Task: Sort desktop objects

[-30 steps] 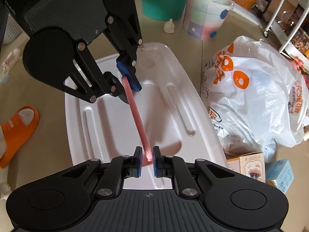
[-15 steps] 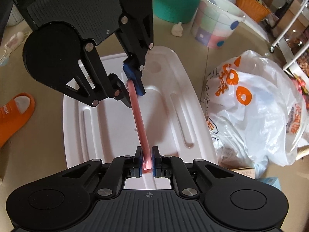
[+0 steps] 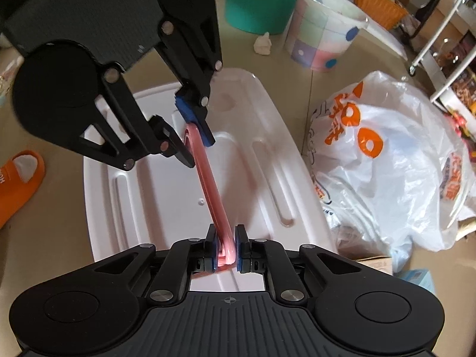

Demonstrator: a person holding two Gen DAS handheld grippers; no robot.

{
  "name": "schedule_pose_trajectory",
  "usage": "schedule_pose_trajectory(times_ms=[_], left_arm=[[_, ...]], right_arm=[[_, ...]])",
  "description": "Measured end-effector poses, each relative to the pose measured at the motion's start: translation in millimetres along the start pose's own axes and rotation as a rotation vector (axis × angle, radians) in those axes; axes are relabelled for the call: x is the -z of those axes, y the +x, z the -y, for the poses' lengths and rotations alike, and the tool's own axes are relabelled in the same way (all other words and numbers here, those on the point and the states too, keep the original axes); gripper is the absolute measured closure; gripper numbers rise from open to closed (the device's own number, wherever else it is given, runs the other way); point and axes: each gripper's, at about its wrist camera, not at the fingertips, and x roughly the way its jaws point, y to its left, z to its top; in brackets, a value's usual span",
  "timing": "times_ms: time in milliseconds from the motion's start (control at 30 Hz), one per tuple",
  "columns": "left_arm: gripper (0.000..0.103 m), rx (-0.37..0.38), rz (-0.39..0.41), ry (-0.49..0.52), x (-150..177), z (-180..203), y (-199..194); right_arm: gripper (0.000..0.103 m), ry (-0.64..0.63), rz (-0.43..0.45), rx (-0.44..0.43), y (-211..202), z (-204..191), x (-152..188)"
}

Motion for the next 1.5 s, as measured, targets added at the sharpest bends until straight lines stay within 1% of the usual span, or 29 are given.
schedule_pose_trajectory(times_ms=[233,367,400,433,467,533,567,600,633,667,733,833,933,1033,1100,1133,1233,1267,1300,1500], left_arm=[[0.087,-0.037,0.003,-0.002,-0.6,8.0,-0.5],[0.086,-0.042,-0.01,-0.032,-2.6,7.4,-1.0],[0.086,-0.043,-0.016,-0.04,-3.4,7.0,-1.4],[0.085,-0.046,-0.026,-0.054,-4.5,7.0,-1.5],[0.081,-0.046,-0.036,-0.063,-4.9,7.3,-2.3],[0.078,-0.048,-0.056,-0.079,-4.9,8.0,-5.2],[0.075,-0.05,-0.066,-0.087,-4.4,8.4,-7.2],[0.071,-0.061,-0.073,-0.096,-4.0,8.1,-10.0],[0.061,-0.076,-0.071,-0.113,-3.2,7.0,-13.8],[0.046,-0.09,-0.068,-0.13,-2.4,5.9,-17.7],[0.03,-0.131,-0.049,-0.156,0.0,4.7,-28.5],[0.029,-0.186,-0.039,-0.172,2.7,7.3,-45.4],[0.029,-0.211,-0.028,-0.244,3.4,9.3,-63.2],[0.027,-0.211,-0.002,-0.323,4.2,14.7,-82.9],[0.024,-0.214,0.021,-0.364,5.2,21.1,-95.2],[0.02,-0.218,0.031,-0.383,5.6,24.4,-100.1],[0.012,-0.228,0.072,-0.47,10.6,36.0,-112.0],[0.012,-0.228,0.085,-0.499,12.5,39.6,-115.1],[0.012,-0.213,0.096,-0.53,15.6,43.7,-117.0],[0.011,-0.175,0.12,-0.718,39.4,62.6,-118.3]], right_arm=[[0.093,0.061,0.015,-0.009,-1.0,5.2,4.6],[0.093,0.121,0.018,0.005,-1.6,6.5,5.7],[0.09,0.15,0.015,0.012,-2.4,7.6,5.4],[0.082,0.177,0.01,0.02,-3.0,8.6,5.3],[0.081,0.198,-0.001,0.026,-4.1,9.0,5.8],[0.079,0.217,0.024,0.03,-13.3,7.0,10.1],[0.079,0.231,0.034,0.042,-18.7,6.4,12.6],[0.075,0.254,0.042,0.051,-24.9,6.3,16.0],[0.072,0.277,0.05,0.065,-30.9,6.1,19.6],[0.072,0.303,0.06,0.082,-37.8,5.4,23.6],[0.072,0.357,0.091,0.135,-53.0,2.6,31.3],[0.07,0.457,0.145,0.233,-75.1,-3.9,42.2],[0.069,0.565,0.167,0.306,-90.3,-16.7,53.0],[0.066,0.637,0.184,0.343,-101.1,-37.3,63.4],[0.064,0.68,0.198,0.373,-107.1,-52.9,70.0],[0.062,0.706,0.207,0.386,-110.0,-60.5,73.6],[0.059,0.773,0.246,0.385,-118.8,-88.6,84.0],[0.059,0.789,0.258,0.384,-121.6,-98.3,87.2],[0.058,0.794,0.262,0.386,-123.9,-108.2,90.1],[0.057,0.847,0.285,0.4,-134.9,-152.7,108.0]])
